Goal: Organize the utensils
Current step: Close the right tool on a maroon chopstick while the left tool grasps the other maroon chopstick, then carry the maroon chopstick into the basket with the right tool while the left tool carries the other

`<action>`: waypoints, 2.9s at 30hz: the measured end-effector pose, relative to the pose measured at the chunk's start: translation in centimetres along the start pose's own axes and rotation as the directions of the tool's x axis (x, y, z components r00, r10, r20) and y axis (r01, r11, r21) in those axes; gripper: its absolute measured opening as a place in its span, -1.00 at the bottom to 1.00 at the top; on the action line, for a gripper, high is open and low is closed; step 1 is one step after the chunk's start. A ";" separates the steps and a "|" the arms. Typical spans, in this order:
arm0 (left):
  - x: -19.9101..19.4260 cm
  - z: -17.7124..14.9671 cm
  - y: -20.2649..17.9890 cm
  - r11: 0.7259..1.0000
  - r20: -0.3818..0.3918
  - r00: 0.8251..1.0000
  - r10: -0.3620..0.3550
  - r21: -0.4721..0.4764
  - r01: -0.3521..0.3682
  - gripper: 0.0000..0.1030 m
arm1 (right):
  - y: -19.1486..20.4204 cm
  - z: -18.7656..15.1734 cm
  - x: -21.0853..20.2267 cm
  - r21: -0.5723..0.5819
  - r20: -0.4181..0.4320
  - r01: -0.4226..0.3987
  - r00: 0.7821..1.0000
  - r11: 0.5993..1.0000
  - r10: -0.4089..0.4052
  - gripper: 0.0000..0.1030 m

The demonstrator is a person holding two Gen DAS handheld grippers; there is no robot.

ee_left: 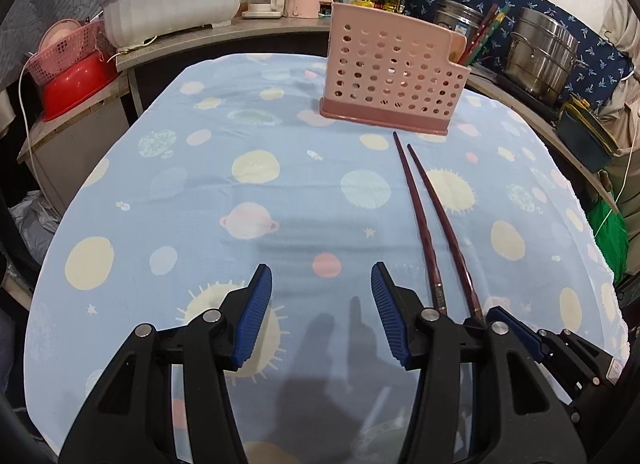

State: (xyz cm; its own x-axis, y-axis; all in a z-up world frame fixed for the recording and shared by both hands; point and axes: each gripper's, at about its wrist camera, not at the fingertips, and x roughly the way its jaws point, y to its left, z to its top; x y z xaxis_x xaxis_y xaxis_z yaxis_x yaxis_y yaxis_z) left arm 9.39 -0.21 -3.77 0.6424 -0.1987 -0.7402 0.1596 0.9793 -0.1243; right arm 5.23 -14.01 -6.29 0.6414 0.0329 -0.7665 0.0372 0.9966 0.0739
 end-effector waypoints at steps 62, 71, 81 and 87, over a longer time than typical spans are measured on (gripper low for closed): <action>-4.9 0.1 -3.7 0.992 0.024 0.994 -0.106 0.073 0.104 -0.86 | -4.2 -0.1 -8.6 0.125 0.129 -0.003 0.992 0.992 -0.013 -0.86; -9.0 2.2 -3.3 0.991 0.108 0.988 -0.110 0.087 0.100 -0.87 | -4.3 1.7 -13.2 0.113 0.234 -0.018 0.972 0.993 -0.008 -0.86; -12.9 7.1 -3.1 0.990 0.219 0.971 -0.095 0.127 0.068 -0.86 | -5.3 6.1 -17.0 0.096 0.337 -0.044 0.941 0.994 0.009 -0.86; -13.9 11.2 -3.4 0.986 0.267 0.958 -0.101 0.156 0.061 -0.87 | -5.6 10.1 -17.7 0.067 0.373 -0.063 0.927 0.996 0.034 -0.86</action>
State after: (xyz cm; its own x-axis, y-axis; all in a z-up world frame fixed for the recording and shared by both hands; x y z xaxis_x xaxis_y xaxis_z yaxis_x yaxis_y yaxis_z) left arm 8.29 -1.23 14.35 0.7999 -0.2998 -0.5199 0.3132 0.9475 -0.0645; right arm 1.41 -20.91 13.29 0.8818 0.0357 -0.4703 0.0481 0.9851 0.1650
